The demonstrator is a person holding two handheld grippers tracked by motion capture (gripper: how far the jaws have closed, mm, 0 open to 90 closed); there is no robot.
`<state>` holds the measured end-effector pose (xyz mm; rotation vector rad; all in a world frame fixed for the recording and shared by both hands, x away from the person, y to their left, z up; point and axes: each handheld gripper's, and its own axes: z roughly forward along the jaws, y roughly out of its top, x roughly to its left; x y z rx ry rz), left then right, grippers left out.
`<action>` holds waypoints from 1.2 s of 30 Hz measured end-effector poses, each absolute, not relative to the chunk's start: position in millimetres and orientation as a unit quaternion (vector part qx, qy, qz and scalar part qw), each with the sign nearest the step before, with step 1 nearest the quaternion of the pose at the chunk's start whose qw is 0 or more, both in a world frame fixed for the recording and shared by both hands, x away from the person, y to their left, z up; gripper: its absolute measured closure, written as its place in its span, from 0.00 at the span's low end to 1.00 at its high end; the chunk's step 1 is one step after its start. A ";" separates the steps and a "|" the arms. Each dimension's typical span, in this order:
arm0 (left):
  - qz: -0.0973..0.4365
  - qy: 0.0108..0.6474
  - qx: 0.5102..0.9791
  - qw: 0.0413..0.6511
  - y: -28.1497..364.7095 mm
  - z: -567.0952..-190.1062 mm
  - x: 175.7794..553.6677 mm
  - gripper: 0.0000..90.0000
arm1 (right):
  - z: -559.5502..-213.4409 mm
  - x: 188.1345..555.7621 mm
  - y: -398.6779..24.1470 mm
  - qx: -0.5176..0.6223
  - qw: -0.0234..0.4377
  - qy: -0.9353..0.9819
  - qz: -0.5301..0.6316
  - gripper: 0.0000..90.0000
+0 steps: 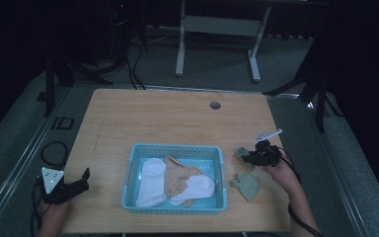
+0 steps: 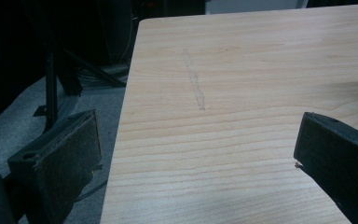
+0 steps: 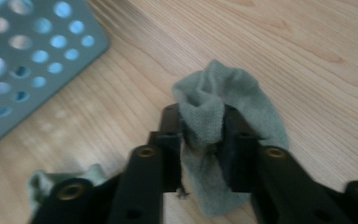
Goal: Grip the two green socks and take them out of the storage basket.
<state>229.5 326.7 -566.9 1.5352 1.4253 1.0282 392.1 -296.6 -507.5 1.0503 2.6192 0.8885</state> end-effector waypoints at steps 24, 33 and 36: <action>0.404 0.563 0.606 0.390 326.2 -566.9 230.2 0.00 | -475.4 354.4 -348.0 0.394 0.142 0.825 0.379 0.32; 0.405 0.563 0.606 0.390 326.1 -567.0 230.2 0.00 | -487.1 343.4 -363.8 0.392 0.159 0.809 0.408 0.15; 0.404 0.563 0.606 0.390 326.3 -566.9 230.2 0.00 | -494.6 339.4 -368.7 0.399 0.175 0.805 0.403 0.15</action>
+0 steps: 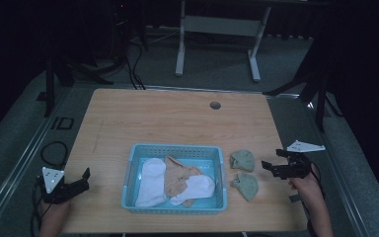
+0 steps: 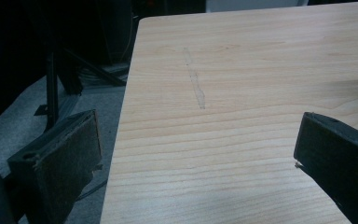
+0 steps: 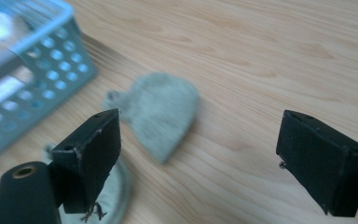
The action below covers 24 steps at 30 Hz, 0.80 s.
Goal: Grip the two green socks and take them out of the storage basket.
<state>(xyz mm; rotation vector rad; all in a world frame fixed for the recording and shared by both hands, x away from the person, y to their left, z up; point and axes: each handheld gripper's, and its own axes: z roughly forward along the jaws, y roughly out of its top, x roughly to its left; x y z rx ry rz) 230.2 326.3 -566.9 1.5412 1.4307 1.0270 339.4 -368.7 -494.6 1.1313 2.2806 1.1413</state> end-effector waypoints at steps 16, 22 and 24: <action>0.405 0.563 0.606 0.390 326.0 -567.0 230.3 0.00 | -533.4 317.1 -396.4 0.467 0.233 0.753 0.401 0.14; 0.405 0.562 0.607 0.389 326.0 -567.0 230.2 0.00 | -542.5 311.2 -395.8 0.481 0.242 0.746 0.392 0.14; 0.406 0.562 0.606 0.389 326.0 -567.0 230.2 0.00 | -547.9 306.7 -397.1 0.499 0.247 0.731 0.393 0.14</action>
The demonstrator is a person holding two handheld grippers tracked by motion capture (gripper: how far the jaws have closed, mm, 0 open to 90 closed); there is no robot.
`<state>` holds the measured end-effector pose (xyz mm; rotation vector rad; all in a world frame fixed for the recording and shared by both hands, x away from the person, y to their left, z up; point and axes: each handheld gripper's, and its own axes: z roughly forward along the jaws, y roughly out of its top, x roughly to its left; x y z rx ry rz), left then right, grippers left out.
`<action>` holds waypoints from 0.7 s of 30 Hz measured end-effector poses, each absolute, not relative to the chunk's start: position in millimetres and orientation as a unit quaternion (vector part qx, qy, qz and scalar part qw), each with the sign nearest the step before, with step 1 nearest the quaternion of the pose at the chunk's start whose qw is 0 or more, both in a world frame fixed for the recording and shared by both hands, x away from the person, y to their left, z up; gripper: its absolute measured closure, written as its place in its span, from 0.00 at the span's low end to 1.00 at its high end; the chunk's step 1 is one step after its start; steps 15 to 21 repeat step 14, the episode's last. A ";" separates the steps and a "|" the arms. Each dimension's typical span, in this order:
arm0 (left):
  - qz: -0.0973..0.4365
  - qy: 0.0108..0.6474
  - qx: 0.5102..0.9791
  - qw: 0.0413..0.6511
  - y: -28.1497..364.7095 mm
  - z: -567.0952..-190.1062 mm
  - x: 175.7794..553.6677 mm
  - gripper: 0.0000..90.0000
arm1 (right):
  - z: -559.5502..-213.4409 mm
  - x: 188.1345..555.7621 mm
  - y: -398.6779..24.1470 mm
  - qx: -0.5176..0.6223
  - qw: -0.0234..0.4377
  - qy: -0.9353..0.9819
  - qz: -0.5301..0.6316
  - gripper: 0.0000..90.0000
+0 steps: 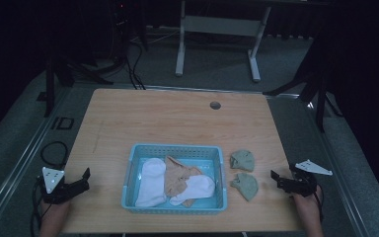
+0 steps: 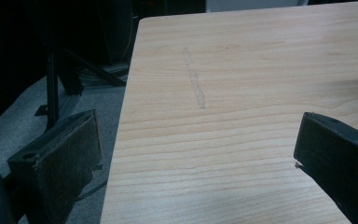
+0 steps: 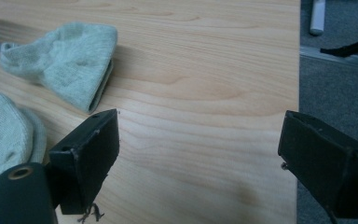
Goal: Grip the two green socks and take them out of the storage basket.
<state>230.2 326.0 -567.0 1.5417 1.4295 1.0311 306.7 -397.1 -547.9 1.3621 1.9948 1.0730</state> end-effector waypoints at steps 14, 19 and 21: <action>0.405 0.561 0.606 0.391 326.3 -566.9 229.8 0.00 | -556.3 290.9 -400.8 0.527 0.297 0.687 0.404 0.15; 0.405 0.561 0.606 0.391 326.3 -566.9 229.8 0.00 | -556.3 290.9 -400.8 0.527 0.297 0.687 0.404 0.15; 0.405 0.561 0.606 0.391 326.3 -566.9 229.8 0.00 | -556.3 290.9 -400.8 0.527 0.297 0.687 0.404 0.15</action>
